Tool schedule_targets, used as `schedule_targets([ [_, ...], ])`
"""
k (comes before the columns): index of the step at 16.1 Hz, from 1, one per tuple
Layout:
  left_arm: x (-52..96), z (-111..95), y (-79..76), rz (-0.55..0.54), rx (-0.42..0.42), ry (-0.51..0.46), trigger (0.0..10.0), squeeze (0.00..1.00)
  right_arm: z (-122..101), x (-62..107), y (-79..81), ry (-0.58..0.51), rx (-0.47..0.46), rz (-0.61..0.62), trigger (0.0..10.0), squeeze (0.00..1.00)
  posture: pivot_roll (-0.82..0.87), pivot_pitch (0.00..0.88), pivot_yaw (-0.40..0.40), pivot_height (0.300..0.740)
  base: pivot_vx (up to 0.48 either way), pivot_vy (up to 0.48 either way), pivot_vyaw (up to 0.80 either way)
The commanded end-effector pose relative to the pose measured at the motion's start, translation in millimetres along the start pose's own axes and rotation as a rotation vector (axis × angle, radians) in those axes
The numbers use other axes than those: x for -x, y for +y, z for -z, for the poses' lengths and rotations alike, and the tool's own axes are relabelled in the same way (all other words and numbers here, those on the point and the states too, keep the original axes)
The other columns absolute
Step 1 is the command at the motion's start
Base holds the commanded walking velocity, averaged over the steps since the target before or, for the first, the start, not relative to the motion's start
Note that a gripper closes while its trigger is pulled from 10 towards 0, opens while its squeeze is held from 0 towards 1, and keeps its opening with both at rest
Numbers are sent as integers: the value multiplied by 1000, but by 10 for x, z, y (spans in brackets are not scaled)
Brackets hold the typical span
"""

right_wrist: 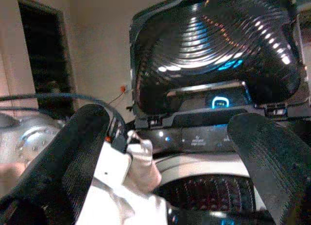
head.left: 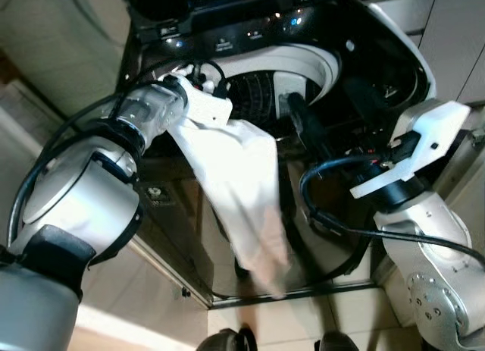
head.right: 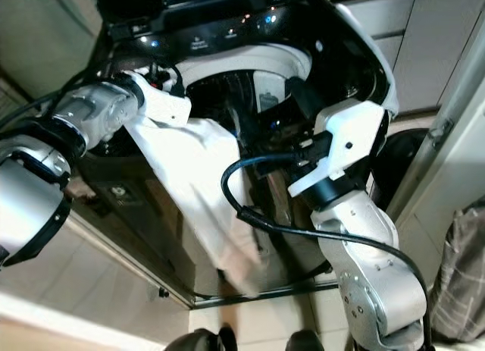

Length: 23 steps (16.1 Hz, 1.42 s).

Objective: Clothes washing

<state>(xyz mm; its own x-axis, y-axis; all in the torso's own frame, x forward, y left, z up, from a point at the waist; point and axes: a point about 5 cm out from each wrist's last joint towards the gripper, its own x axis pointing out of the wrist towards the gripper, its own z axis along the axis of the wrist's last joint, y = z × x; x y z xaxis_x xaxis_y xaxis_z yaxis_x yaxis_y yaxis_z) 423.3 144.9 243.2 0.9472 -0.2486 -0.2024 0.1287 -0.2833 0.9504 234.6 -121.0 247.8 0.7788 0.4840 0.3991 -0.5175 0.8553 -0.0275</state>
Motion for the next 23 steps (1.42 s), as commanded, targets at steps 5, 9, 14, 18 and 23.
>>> schedule_targets([
  [5, 200, 329, 939, -371, 795, -19, 10000, 0, 274, 34, -220, 103, 10, 108, 10000, 0, -326, 53, 188, 740, 0, 0, 0],
  [9, 558, 443, 1671, -521, 1140, -388, 10000, 0, 451, -167, -351, 129, -65, 157, 10000, 0, -239, 0, 131, 740, 0, 0, 0],
  [14, 841, 549, 2129, -589, 1302, -503, 10000, 0, 567, -606, -430, 175, -232, -47, 10000, 0, -178, 0, 108, 740, 0, 0, 0],
  [18, 671, 390, 1918, -386, 1692, -769, 10000, 0, 609, -718, -381, 154, -335, -101, 10000, 0, -152, 0, 97, 740, 0, 0, 0],
  [23, 836, -305, 1366, -356, 1671, -937, 10000, 0, 643, -647, -419, 150, -348, -63, 10000, 0, -130, 0, 64, 740, 0, 0, 0],
])
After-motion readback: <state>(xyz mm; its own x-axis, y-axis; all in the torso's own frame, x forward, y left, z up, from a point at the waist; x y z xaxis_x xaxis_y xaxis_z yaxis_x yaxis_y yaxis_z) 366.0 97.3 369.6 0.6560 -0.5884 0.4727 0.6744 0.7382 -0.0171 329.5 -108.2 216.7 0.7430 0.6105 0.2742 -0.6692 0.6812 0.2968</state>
